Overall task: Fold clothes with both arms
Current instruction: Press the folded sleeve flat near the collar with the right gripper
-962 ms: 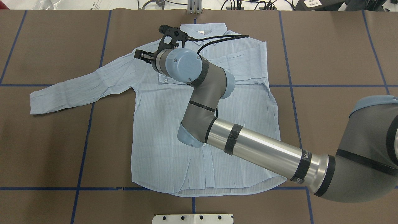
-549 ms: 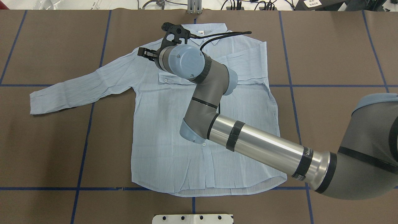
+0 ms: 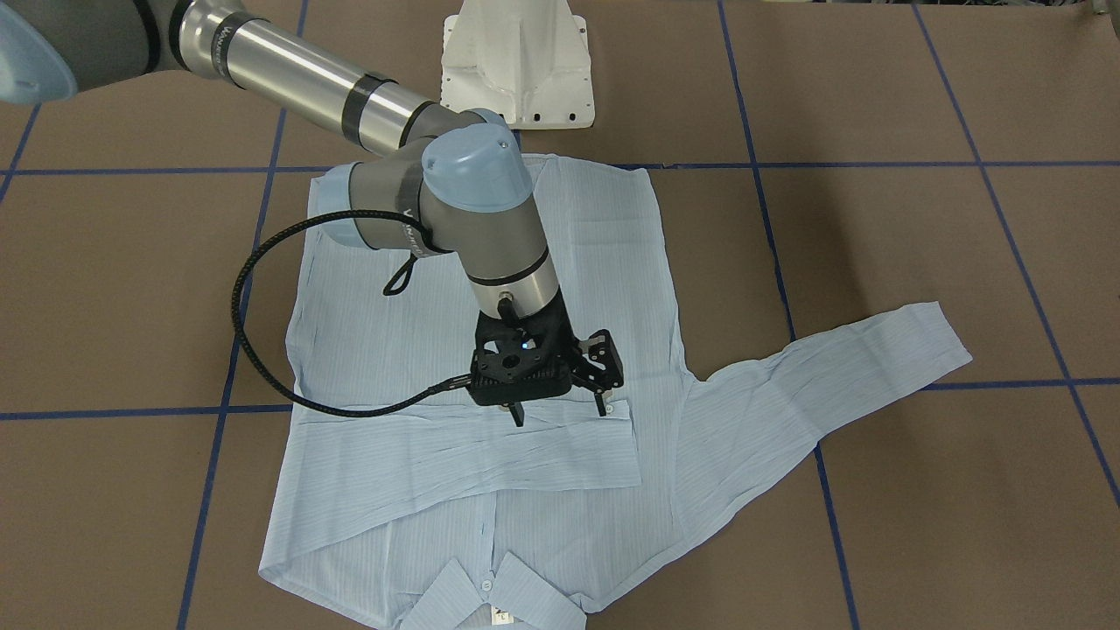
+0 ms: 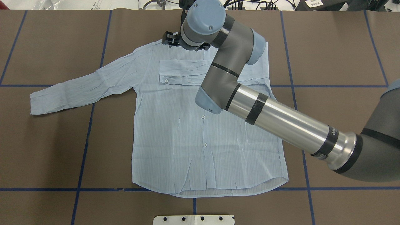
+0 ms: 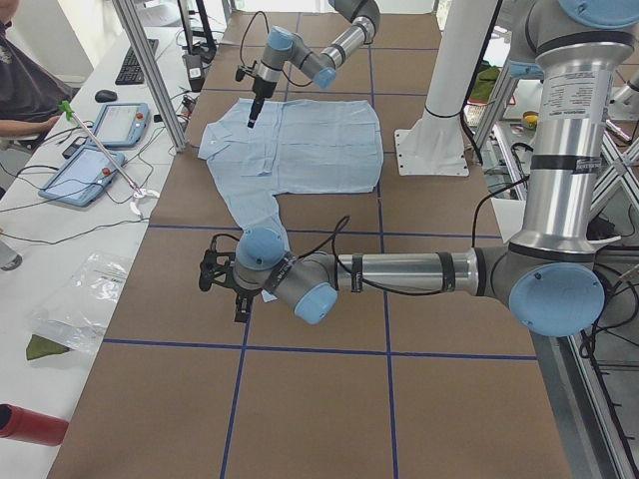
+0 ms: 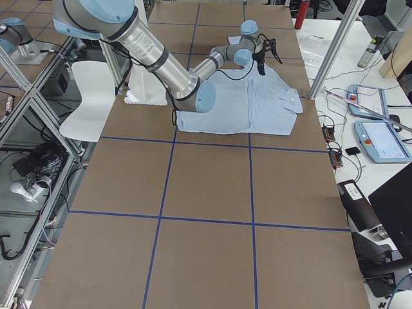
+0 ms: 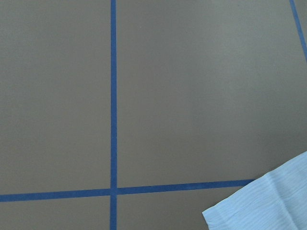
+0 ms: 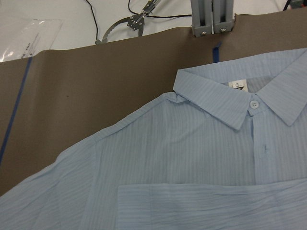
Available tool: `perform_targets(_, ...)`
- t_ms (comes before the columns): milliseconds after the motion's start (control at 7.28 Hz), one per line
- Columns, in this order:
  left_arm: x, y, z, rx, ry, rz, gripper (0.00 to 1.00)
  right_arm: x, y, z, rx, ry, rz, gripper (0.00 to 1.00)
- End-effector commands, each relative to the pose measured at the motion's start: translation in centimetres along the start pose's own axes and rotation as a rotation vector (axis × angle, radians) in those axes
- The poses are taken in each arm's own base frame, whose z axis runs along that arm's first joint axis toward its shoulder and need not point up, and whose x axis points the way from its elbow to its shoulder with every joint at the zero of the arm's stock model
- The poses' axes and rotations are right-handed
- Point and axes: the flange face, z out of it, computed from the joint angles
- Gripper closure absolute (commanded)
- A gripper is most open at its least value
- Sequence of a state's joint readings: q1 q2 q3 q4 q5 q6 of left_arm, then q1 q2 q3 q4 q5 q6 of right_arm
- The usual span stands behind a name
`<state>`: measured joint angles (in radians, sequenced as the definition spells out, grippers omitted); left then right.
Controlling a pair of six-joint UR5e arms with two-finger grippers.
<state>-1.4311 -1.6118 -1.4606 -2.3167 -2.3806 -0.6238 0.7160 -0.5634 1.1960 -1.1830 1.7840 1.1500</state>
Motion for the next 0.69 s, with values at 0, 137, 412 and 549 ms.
perform_targets(0, 3.2, 2.5, 3.0, 0.035, -0.004, -0.095, 0.01, 10.8, -3.9, -3.3, -0.145, 0.083, -0.100, 0.00)
perform_targets(137, 5.4, 3.2, 3.9, 0.062, -0.023, -0.126, 0.01, 18.2, -4.7, -5.0, -0.207, 0.076, -0.162, 0.00)
perform_targets(412, 10.3, 5.6, 7.7, 0.086, -0.058, -0.185, 0.02, 27.8, -5.8, -7.4, -0.278, 0.083, -0.212, 0.00)
perform_targets(549, 13.4, 7.6, 10.0, 0.091, -0.066, -0.226, 0.04, 29.8, -6.4, -8.1, -0.293, 0.088, -0.226, 0.00)
